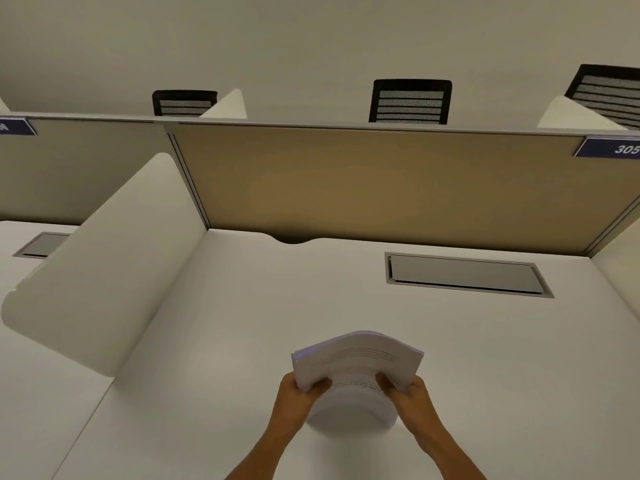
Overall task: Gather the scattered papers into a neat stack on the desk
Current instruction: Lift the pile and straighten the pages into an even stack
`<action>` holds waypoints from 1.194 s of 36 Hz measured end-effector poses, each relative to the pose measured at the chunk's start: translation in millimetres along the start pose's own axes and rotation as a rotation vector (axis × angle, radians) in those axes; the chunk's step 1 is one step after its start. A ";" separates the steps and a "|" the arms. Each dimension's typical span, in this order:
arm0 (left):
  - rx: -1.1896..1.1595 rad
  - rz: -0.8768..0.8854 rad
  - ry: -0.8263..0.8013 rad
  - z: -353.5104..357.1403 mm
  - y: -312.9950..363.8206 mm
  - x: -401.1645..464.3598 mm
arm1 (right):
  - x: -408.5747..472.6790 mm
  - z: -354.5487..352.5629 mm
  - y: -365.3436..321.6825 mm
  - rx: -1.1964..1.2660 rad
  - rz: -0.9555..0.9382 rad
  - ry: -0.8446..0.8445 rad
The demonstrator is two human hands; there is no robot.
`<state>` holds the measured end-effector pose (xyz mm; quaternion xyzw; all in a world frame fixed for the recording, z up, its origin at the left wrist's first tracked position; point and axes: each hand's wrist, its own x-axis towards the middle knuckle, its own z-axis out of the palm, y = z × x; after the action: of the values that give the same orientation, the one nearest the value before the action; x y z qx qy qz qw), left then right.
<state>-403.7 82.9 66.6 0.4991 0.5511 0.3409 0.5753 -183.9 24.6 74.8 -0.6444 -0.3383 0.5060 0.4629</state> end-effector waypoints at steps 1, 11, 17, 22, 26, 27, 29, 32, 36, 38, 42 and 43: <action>-0.006 0.002 0.008 1.4 1.3 -1.2 | 0.3 0.2 0.6 -0.005 0.001 0.004; 0.029 -0.051 0.056 9.3 -6.1 -3.9 | -0.8 -0.7 11.0 -0.026 0.034 0.011; 0.136 -0.077 0.038 8.5 -20.2 -2.5 | 2.6 1.6 21.6 -0.104 0.068 0.010; 0.168 0.033 0.034 -9.4 -11.9 6.0 | 15.2 -5.9 13.4 -0.235 0.037 0.008; 0.089 0.111 0.126 -26.9 9.8 21.6 | 21.2 -18.2 -10.8 -0.436 -0.039 -0.070; 0.128 0.142 0.164 -30.4 16.2 25.1 | 22.5 -20.9 -18.0 -0.505 -0.070 -0.091; 0.261 0.225 0.198 -37.4 27.7 32.3 | 25.1 -23.8 -32.8 -0.668 -0.125 -0.132; 0.572 0.436 0.070 -46.8 44.5 43.7 | 27.8 -20.2 -54.2 -0.948 -0.175 -0.198; 0.649 0.415 -0.315 -39.4 71.1 47.4 | 27.9 -10.8 -75.2 -1.211 -0.229 -0.275; 0.553 0.407 -0.348 -34.9 77.4 44.9 | 27.3 -8.6 -80.8 -1.259 -0.254 -0.290; 0.420 0.403 -0.250 -33.5 77.2 35.5 | 24.4 -15.2 -85.7 -1.072 -0.247 -0.289; 0.391 0.377 -0.218 -33.1 75.6 32.8 | 23.1 -19.0 -86.4 -0.996 -0.231 -0.294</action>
<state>-418.7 140.7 132.3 0.7278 0.4389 0.2735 0.4504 -156.8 70.2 149.2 -0.6671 -0.6676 0.3147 0.1015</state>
